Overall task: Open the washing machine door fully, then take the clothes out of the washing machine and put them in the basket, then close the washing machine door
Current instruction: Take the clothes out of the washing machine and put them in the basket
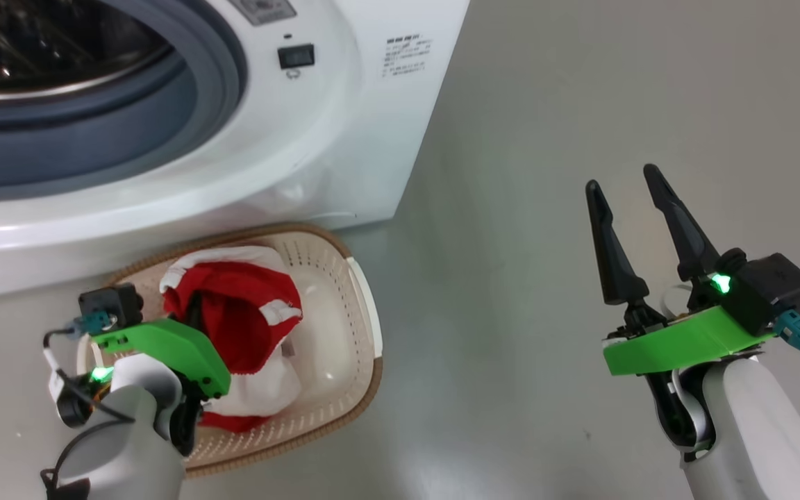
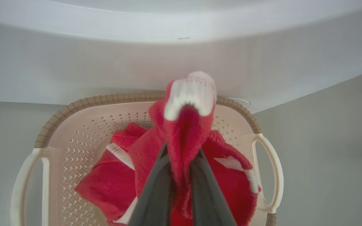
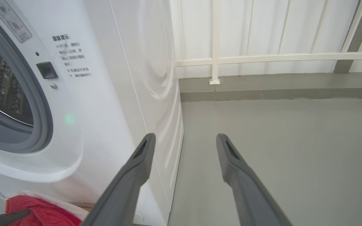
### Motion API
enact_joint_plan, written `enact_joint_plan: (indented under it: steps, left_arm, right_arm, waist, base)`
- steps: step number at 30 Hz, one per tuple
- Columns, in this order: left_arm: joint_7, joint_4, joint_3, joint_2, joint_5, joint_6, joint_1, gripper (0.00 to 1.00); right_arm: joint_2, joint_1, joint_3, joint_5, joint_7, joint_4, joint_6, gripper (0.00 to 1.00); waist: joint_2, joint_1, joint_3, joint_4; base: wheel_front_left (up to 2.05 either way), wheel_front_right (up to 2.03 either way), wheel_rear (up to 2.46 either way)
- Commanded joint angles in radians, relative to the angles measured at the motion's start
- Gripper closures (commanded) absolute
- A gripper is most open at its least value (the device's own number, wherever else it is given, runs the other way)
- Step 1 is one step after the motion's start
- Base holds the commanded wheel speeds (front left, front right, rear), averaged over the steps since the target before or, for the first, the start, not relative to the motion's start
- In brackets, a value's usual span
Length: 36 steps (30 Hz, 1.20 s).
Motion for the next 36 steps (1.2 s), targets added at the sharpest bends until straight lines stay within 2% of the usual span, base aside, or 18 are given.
enact_joint_plan:
  steps: [1, 10, 12, 13, 14, 15, 16, 17, 18, 23, 36]
  left_arm:
    - [0.01, 0.014, 0.021, 0.028, -0.01, -0.007, -0.017, 1.0]
    - [0.056, 0.081, 0.0, 0.016, -0.027, -0.014, -0.008, 1.0]
    - [0.062, 0.086, -0.004, 0.015, -0.028, -0.011, 0.0, 0.96]
    - [0.065, 0.088, -0.004, 0.014, -0.03, -0.009, 0.003, 0.87]
    - [0.069, 0.09, -0.006, 0.014, -0.03, -0.006, 0.004, 0.68]
    - [0.072, 0.091, -0.009, 0.015, -0.028, -0.002, 0.004, 0.57]
    - [0.074, 0.092, -0.012, 0.015, -0.027, 0.002, 0.004, 0.51]
    - [0.075, 0.093, -0.013, 0.016, -0.027, 0.005, 0.003, 0.38]
    - [0.077, 0.093, -0.013, 0.016, -0.029, 0.008, 0.003, 0.0]
    - [0.066, 0.096, -0.021, 0.016, -0.028, 0.016, -0.005, 0.0]
    - [-0.039, 0.089, -0.057, 0.003, -0.044, -0.017, 0.023, 0.0]
  right_arm:
    - [0.002, -0.016, 0.027, 0.0, -0.006, -0.028, 0.006, 0.0]
    - [0.002, -0.042, 0.037, -0.008, -0.006, -0.026, 0.006, 0.0]
    - [0.002, -0.045, 0.038, -0.009, -0.006, -0.027, 0.006, 0.0]
    - [0.002, -0.047, 0.039, -0.009, -0.006, -0.028, 0.006, 0.0]
    - [0.002, -0.05, 0.042, -0.009, -0.006, -0.029, 0.006, 0.0]
    - [0.002, -0.052, 0.044, -0.008, -0.006, -0.03, 0.006, 0.0]
    - [0.002, -0.052, 0.046, -0.007, -0.006, -0.031, 0.006, 0.0]
    - [0.002, -0.052, 0.048, -0.007, -0.006, -0.031, 0.006, 0.0]
    - [0.002, -0.052, 0.05, -0.006, -0.006, -0.03, 0.006, 0.0]
    - [0.002, -0.055, 0.049, -0.006, -0.006, -0.023, 0.006, 0.0]
    - [0.002, -0.048, 0.022, -0.016, -0.006, 0.003, 0.006, 0.0]
  waist:
    - [0.0, 0.0, 0.043, -0.001]
    - [0.0, 0.0, 0.077, 0.004]
    - [0.0, 0.0, 0.081, 0.002]
    - [0.0, 0.0, 0.085, 0.001]
    - [0.0, 0.0, 0.089, 0.0]
    - [0.0, 0.0, 0.093, -0.001]
    - [0.0, 0.0, 0.097, -0.001]
    - [0.0, 0.0, 0.099, -0.001]
    - [0.0, 0.0, 0.102, 0.0]
    - [0.0, 0.0, 0.102, 0.003]
    - [0.0, 0.0, 0.018, 0.039]
  base:
    - [0.0, 0.0, 0.0]
    - [0.0, 0.0, 0.0]
    - [0.0, 0.0, 0.0]
    - [0.0, 0.0, 0.0]
    - [0.0, 0.0, 0.0]
    - [0.0, 0.0, 0.0]
    - [0.0, 0.0, 0.0]
    - [0.0, 0.0, 0.0]
    - [0.0, 0.0, 0.0]
    - [0.0, 0.0, 0.0]
    - [0.0, 0.0, 0.0]
